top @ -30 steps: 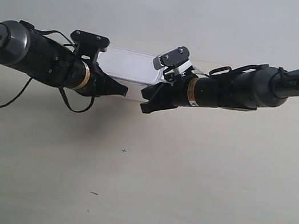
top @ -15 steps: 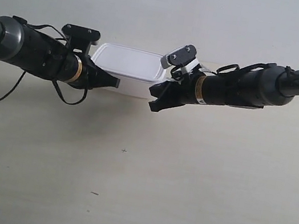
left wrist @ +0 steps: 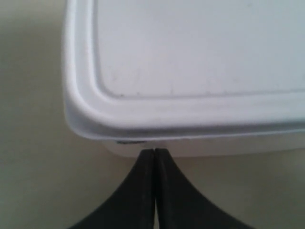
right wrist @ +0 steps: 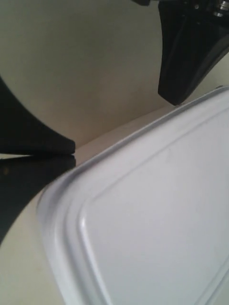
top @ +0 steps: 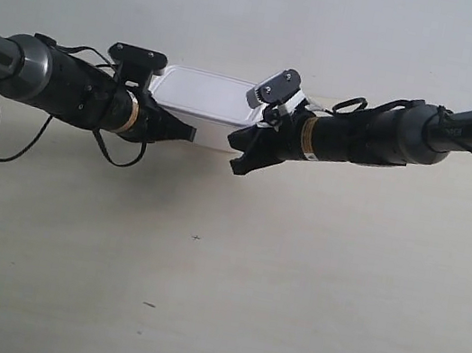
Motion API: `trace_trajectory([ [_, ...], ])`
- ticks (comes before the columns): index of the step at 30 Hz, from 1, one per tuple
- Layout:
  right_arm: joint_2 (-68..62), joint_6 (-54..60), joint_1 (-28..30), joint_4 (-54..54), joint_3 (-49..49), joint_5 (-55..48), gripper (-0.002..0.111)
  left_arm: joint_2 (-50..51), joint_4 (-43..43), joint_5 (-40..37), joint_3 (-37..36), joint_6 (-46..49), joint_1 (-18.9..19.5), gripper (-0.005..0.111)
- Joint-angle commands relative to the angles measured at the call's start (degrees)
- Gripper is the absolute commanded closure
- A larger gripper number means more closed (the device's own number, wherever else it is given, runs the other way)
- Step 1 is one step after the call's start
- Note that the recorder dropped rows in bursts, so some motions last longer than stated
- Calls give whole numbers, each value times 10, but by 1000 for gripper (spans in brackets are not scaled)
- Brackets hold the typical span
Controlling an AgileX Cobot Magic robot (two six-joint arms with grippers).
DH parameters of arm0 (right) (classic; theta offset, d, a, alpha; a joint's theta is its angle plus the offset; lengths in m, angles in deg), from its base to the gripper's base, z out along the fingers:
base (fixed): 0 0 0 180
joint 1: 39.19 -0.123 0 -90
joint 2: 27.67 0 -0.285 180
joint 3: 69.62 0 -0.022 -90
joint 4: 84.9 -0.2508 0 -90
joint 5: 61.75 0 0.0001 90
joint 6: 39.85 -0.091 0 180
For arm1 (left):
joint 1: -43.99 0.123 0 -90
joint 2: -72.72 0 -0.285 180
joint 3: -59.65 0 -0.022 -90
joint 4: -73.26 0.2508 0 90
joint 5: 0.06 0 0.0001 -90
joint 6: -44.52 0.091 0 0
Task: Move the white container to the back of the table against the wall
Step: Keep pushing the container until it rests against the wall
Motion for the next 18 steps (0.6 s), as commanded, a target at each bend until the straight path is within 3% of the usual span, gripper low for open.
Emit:
trace_trajectory([
  [1,-2,-11,1,12,-16,-9,108,1,7,-9,10,3,1,107],
  [18,-10,22,5,36,-34,-72,108,17,12,-22,38,22,1,107],
])
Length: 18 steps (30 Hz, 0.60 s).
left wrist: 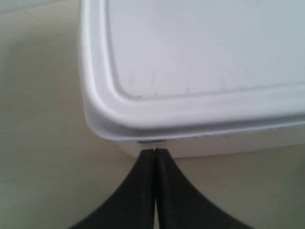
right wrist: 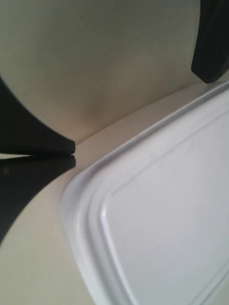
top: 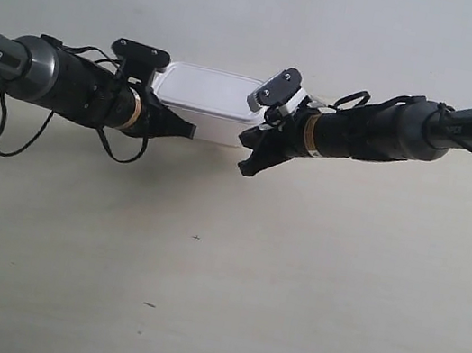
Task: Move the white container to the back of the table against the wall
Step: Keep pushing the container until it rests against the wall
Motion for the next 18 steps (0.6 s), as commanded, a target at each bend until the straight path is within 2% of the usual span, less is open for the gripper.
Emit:
trace_trajectory([
  [1,-10,6,3,-2,-20,-18,108,0,6,0,13,10,1,107],
  [12,-49,7,3,3,-81,-2,108,32,5,-3,51,46,1,107],
  [18,-49,48,3,16,-82,-34,108,41,5,-9,70,48,1,107],
])
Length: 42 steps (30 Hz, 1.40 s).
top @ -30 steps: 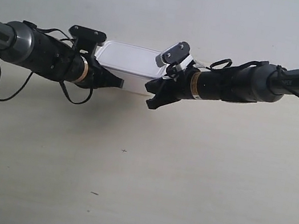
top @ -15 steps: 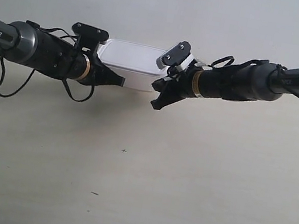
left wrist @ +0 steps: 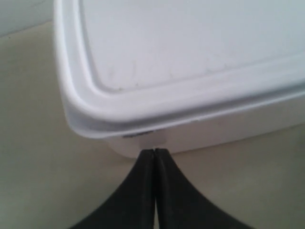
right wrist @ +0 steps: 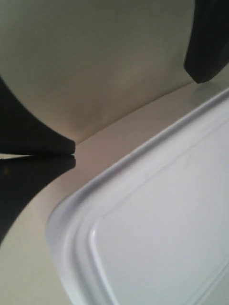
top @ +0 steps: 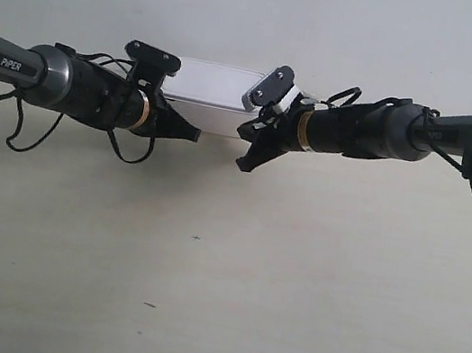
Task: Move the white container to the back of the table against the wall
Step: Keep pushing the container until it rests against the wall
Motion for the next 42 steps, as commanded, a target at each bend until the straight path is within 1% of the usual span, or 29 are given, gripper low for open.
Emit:
trace_trajectory([
  [1,0,25,3,4,-4,-17,108,-2,-1,-10,10,7,1,107],
  [9,0,40,3,1,-5,-24,108,-2,13,-16,13,13,1,107],
  [17,-12,21,3,0,-39,-20,108,-1,29,-15,22,18,1,107],
  [30,-37,19,3,4,-78,-20,108,36,29,-17,66,29,2,107],
  [36,-42,10,3,7,-90,-24,108,38,29,-17,69,30,12,107],
  [42,-42,10,4,7,-90,-54,108,38,27,-9,69,30,19,107],
])
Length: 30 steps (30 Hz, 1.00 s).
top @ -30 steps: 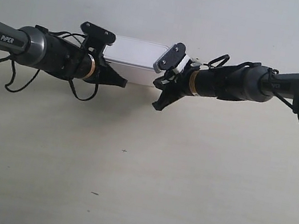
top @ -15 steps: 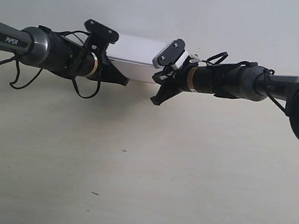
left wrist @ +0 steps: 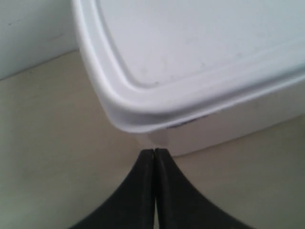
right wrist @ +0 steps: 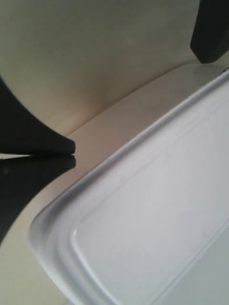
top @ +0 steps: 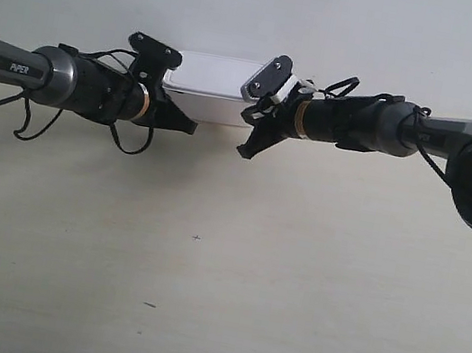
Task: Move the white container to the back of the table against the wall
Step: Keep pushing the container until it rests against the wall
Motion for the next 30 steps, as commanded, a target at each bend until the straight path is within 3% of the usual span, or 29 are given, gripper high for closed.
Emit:
trace_trajectory([
  [1,-2,-3,5,1,-5,-14,108,-3,2,2,3,2,4,107],
  [30,-8,-15,6,1,-17,-11,108,18,-3,8,35,2,13,107],
])
